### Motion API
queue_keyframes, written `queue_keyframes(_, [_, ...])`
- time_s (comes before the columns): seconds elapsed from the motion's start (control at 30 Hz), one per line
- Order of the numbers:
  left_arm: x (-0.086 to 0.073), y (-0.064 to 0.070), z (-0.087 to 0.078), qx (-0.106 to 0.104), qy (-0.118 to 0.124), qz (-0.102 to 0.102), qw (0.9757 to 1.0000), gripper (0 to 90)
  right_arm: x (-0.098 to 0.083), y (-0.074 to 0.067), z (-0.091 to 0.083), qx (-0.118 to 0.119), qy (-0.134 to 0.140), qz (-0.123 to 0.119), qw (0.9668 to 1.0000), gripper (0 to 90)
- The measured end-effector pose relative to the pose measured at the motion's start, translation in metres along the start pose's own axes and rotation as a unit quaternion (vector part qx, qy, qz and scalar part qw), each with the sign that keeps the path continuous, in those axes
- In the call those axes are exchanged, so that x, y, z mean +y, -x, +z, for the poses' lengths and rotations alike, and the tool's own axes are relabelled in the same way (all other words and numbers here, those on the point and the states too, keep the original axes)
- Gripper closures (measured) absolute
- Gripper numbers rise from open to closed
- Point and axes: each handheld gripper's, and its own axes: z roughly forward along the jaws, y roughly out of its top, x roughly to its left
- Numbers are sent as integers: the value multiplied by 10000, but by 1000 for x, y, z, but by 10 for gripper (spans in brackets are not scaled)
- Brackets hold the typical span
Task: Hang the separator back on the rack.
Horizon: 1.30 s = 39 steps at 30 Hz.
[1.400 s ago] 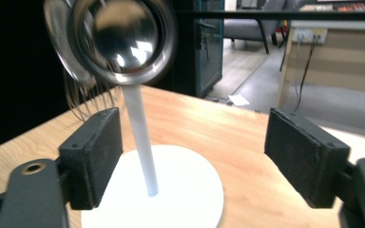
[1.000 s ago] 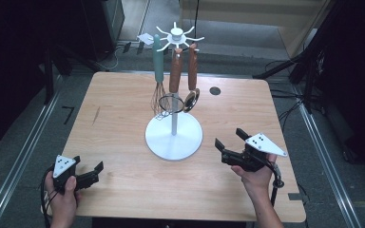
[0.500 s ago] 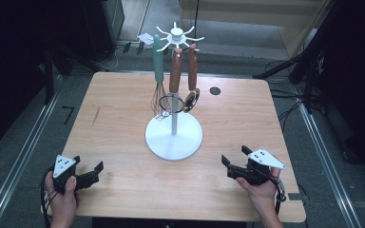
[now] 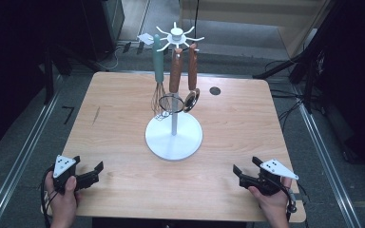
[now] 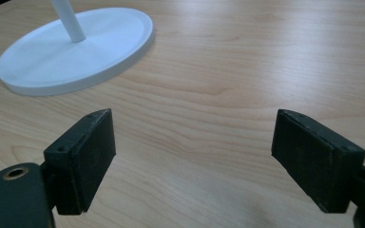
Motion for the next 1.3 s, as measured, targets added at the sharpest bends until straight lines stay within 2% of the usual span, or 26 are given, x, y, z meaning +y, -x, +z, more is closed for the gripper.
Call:
queue_keyframes(0.13, [0,0,0,3,-3,4,10000,83,-6,7,-5,-88,-49,18,9999,152])
queue_keyframes(0.47, [0,0,0,-8,-5,7,10000,83,-16,27,-17,-304,-61,233,9992,158])
queue_keyframes(0.53, [0,0,0,-3,4,11,10000,82,-19,35,-24,-392,-18,280,9988,158])
queue_keyframes(0.67, [0,1,0,28,14,10,10000,83,-23,42,-30,-480,-28,326,9983,158])
queue_keyframes(0.83, [0,1,0,37,2,18,10000,83,-27,51,-40,-586,91,379,9975,158])
queue_keyframes(1.03, [0,1,1,65,-18,2,10000,83,-30,53,-46,-822,68,181,9964,158])
queue_keyframes(1.2, [1,1,3,83,-42,3,10000,83,-29,53,-43,-905,-75,219,9956,159])
queue_keyframes(1.3, [3,3,6,155,-120,95,9998,83,-29,52,-43,-944,-155,258,9951,159])
